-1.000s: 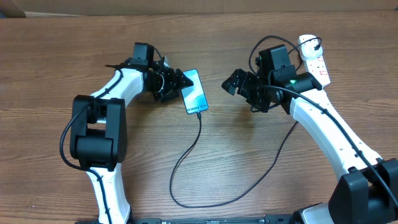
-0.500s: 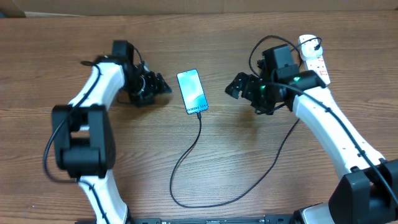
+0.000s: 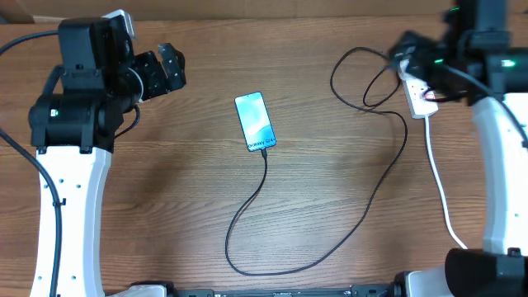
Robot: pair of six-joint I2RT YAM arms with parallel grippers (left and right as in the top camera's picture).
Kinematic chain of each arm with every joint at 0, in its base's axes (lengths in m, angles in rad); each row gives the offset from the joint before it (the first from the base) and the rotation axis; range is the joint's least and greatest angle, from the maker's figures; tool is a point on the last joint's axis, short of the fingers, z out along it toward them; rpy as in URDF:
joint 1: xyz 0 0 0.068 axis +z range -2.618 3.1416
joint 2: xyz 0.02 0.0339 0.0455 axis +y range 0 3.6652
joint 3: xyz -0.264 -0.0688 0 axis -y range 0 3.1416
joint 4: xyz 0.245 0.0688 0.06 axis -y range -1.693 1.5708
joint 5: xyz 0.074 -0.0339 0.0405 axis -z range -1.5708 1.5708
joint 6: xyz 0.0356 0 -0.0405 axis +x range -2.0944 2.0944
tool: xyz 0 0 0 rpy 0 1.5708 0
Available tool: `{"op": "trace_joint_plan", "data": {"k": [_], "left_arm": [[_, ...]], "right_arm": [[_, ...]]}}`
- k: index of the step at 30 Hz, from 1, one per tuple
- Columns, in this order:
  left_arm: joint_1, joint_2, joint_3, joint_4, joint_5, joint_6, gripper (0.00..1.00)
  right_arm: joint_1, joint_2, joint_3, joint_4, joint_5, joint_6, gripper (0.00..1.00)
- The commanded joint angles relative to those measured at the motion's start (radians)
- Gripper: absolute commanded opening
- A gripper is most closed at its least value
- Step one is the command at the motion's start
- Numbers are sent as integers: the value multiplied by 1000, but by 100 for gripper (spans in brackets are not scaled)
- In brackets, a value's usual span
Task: Plug charger to phone and switch on socket
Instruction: 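Move the left gripper away and the right gripper to the power strip, then position the right gripper over the power strip's orange switch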
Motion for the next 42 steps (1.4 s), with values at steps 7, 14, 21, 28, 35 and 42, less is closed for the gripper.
{"op": "trace_joint_plan", "data": {"k": [7, 14, 21, 28, 35, 42], "left_arm": [[-2, 55, -12, -46, -53, 22, 100], [-2, 58, -12, -63, -55, 22, 100], [-2, 58, -12, -63, -54, 22, 100], [-2, 58, -12, -63, -55, 22, 100], [-2, 58, -12, -63, -55, 22, 100], [-2, 58, -12, -63, -54, 22, 99]], "right_arm": [[-217, 202, 13, 151, 57, -113, 100], [-257, 351, 13, 304, 159, -157, 100], [-265, 461, 13, 375, 209, -157, 100], [-265, 563, 13, 394, 255, -157, 100], [-264, 621, 13, 402, 240, -156, 100], [-264, 646, 13, 411, 175, -156, 100]]}}
